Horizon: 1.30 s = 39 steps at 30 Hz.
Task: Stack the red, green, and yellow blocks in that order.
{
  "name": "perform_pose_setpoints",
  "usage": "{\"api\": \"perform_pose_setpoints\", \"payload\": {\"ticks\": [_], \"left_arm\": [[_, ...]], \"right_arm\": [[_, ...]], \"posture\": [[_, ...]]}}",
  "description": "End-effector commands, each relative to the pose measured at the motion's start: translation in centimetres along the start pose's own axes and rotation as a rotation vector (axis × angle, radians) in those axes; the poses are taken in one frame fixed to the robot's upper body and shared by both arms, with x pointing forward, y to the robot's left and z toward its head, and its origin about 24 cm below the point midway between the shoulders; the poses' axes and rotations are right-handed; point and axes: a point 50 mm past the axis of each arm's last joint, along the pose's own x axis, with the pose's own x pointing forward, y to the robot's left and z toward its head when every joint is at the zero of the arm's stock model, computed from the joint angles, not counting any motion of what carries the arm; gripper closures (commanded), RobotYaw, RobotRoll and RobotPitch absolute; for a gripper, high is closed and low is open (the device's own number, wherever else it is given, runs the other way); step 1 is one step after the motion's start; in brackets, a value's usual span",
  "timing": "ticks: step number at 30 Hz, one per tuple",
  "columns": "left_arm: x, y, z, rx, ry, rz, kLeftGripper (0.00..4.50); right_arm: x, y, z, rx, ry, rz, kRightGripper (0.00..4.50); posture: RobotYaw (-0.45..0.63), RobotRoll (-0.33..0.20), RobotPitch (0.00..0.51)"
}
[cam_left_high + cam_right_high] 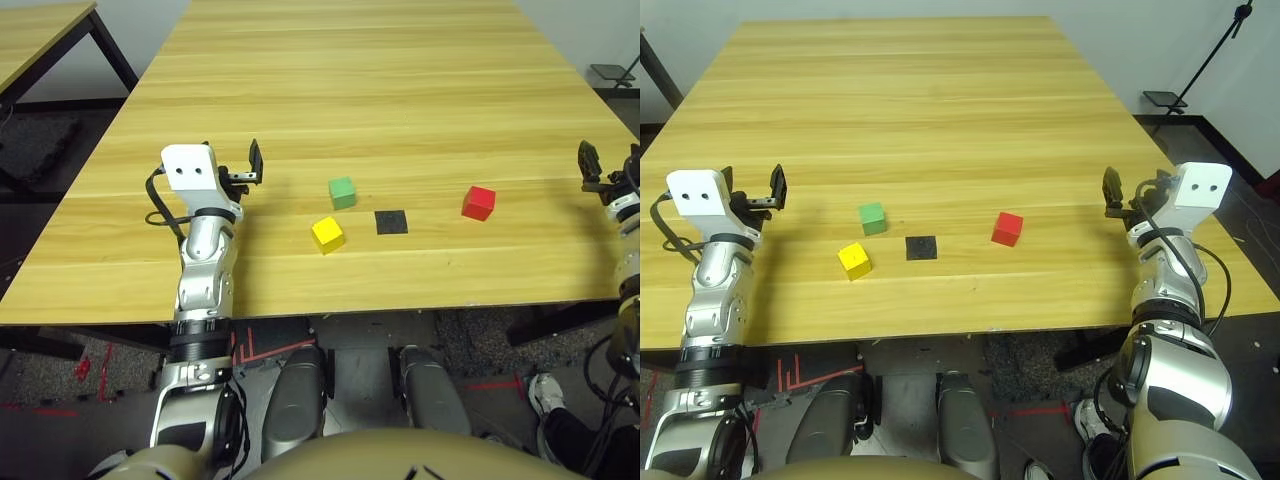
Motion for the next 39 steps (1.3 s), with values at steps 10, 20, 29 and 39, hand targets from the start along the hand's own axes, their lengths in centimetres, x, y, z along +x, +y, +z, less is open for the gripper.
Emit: {"api": "perform_pose_setpoints", "payload": {"ticks": [10, 20, 29, 39], "left_arm": [[0.5, -2.4, 5.0, -0.101, -0.045, -0.273, 0.07], [-1.0, -6.3, 8.4, -0.022, 0.059, -1.058, 0.07], [-2.4, -6.8, 7.5, 0.062, 0.197, -1.292, 0.07], [-3.4, -6.1, 7.0, 0.072, 0.246, -1.256, 0.07]], "right_arm": [[3.1, 3.5, 4.1, 0.046, 0.069, 0.427, 0.0], [2.8, 10.0, 6.2, -0.211, 0.378, 1.113, 0.0], [2.9, 11.1, 4.0, -0.427, 0.583, 1.265, 0.0], [3.1, 11.8, 1.9, -0.549, 0.651, 1.244, 0.0]], "posture": [[0.12, -0.168, 0.117], [0.22, -0.213, 0.082], [0.3, -0.211, 0.076], [0.37, -0.204, 0.08]]}}
